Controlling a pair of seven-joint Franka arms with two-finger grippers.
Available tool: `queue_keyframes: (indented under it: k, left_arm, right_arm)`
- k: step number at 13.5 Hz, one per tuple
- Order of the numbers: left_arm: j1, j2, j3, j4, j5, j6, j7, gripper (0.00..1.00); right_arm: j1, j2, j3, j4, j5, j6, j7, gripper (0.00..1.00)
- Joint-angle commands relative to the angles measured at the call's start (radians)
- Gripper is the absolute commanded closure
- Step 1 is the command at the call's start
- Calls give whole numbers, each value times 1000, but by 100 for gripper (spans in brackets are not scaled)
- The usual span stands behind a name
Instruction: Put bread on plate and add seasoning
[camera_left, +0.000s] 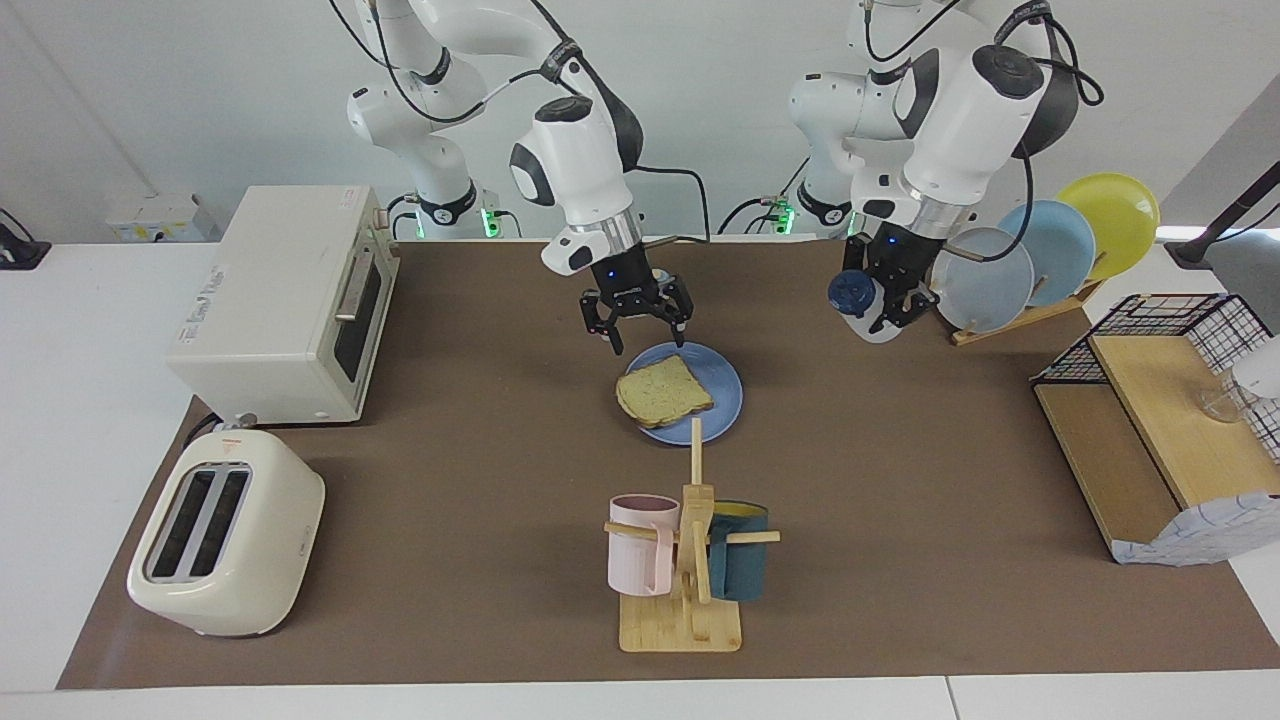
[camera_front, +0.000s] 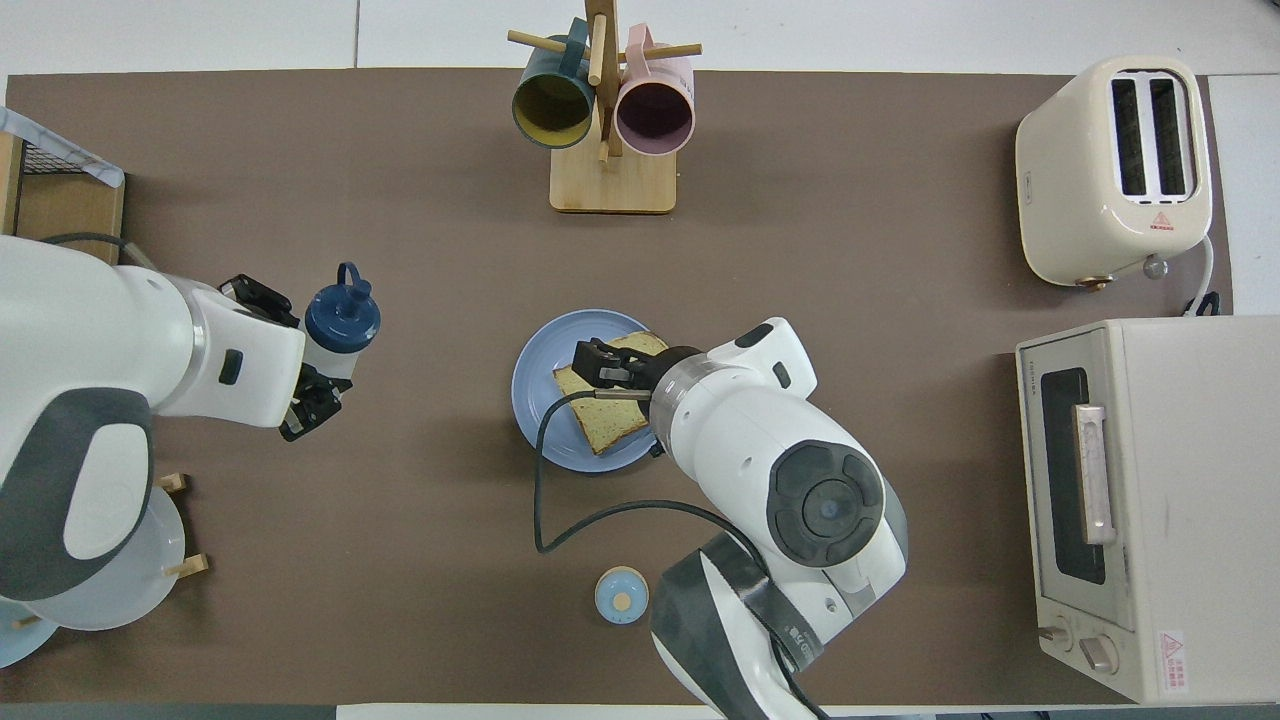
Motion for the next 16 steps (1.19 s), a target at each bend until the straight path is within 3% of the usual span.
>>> queue_keyframes:
  k: [1,2,4,6,9,12,16]
  left_arm:
    - [-43,-106,4,-160,-18,66,50,100]
    - [-57,-121,4,-186,-18,82,87,100]
    - [-58,-124,4,-189,-48,86,122,100]
    - [-58,-123,4,-189,-52,85,127,100]
    - [-58,-123,4,-188,-52,82,127,100]
    - [-58,-123,6,-188,-52,82,127,100]
    - [-57,-123,6,-188,-52,80,127,100]
  right_arm:
    - [-13,2,7,127,19,-201,14,0]
    - [-14,3,7,200,90,-318,12,0]
    - [-24,-10,0,317,396,-452,6,1]
    - [30,-15,10,341,412,-417,18,20]
    - [91,-3,12,345,413,-281,64,36]
    - [140,12,10,355,396,-225,74,38]
    - [139,57,10,407,355,-225,64,49]
